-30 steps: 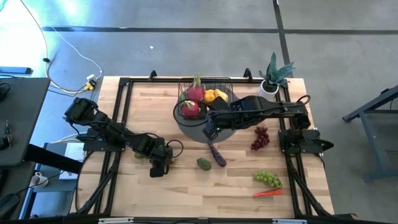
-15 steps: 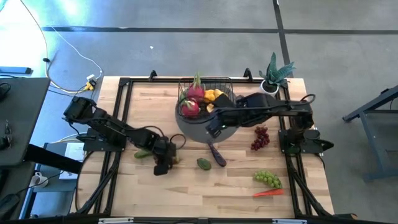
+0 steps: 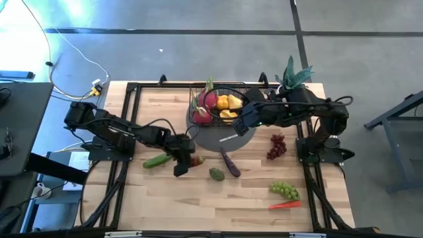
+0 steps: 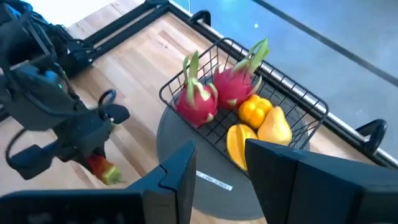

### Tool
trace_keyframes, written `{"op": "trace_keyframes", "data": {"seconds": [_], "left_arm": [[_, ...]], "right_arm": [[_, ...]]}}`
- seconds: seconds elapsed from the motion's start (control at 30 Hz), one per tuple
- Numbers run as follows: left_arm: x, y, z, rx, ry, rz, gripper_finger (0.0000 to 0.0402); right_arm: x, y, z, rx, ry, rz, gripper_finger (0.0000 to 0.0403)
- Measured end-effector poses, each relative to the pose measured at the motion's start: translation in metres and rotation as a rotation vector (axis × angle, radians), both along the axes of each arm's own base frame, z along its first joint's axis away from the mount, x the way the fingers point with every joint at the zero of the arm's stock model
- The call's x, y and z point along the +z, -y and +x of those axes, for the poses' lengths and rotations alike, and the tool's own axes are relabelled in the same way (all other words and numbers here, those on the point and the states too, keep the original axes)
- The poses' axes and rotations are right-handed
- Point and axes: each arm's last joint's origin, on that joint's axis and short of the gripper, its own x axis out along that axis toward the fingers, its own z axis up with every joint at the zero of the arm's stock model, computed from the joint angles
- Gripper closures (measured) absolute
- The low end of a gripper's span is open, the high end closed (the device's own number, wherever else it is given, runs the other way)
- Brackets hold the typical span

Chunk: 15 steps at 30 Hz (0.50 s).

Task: Build produce basket
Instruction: Put the red chili pepper into the black wire basket

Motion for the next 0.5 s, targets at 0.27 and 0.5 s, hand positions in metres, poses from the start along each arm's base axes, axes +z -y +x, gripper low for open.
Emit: {"op": "trace_keyframes", "data": {"seconds": [0.27,0.5], "left_arm": [[0.042,-0.023,0.020,0.032,0.209,0.046,0.0327],[0.073,-0.051,0.035,0.131,0.438,0.114,0.0327]], "right_arm": [[0.003,0.008,-0.003,0.001,-0.019,-0.076,0.0281],[0.003,0.020,-0.002,-0.020,-0.037,-0.093,0.0281]]}}
